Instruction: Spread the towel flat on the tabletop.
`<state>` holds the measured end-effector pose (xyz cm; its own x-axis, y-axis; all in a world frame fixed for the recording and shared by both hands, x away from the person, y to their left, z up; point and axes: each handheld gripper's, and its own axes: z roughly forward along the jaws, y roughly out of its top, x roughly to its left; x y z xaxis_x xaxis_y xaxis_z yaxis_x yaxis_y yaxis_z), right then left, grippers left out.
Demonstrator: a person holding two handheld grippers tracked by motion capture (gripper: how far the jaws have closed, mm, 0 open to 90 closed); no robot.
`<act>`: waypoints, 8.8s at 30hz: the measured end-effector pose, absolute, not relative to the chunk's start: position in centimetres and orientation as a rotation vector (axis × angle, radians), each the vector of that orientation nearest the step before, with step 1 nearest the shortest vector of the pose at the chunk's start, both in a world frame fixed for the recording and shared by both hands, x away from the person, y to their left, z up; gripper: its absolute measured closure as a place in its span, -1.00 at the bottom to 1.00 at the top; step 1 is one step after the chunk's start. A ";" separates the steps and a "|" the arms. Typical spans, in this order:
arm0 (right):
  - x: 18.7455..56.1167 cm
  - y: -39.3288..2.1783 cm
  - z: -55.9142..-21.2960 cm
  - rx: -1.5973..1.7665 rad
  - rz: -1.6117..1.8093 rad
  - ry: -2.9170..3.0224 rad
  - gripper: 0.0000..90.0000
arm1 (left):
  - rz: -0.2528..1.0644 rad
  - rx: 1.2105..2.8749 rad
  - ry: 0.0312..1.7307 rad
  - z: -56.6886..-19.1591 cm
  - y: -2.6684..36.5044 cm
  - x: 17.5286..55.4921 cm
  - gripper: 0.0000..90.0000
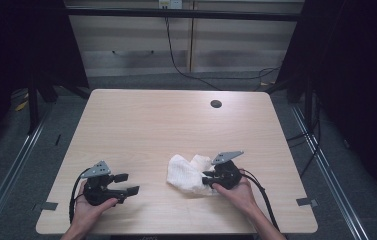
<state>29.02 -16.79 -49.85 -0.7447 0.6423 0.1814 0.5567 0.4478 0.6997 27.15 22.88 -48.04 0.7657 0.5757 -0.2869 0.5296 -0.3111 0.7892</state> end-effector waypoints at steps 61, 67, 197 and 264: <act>25.3 -25.4 -47.1 1.260 1.322 2.270 -0.06 | 0.081 2.196 0.653 -50.6 8.0 37.1 0.25; 25.2 -25.3 -47.0 1.269 1.323 2.268 -0.07 | 0.188 2.215 0.596 -50.8 7.9 35.9 0.58; 32.0 -19.6 -48.0 1.148 1.251 2.461 0.51 | 0.136 1.998 0.866 -49.3 23.7 32.3 0.93; 41.1 -22.8 -29.2 1.028 1.484 2.032 0.95 | 0.397 1.668 0.803 -30.5 21.9 42.9 0.94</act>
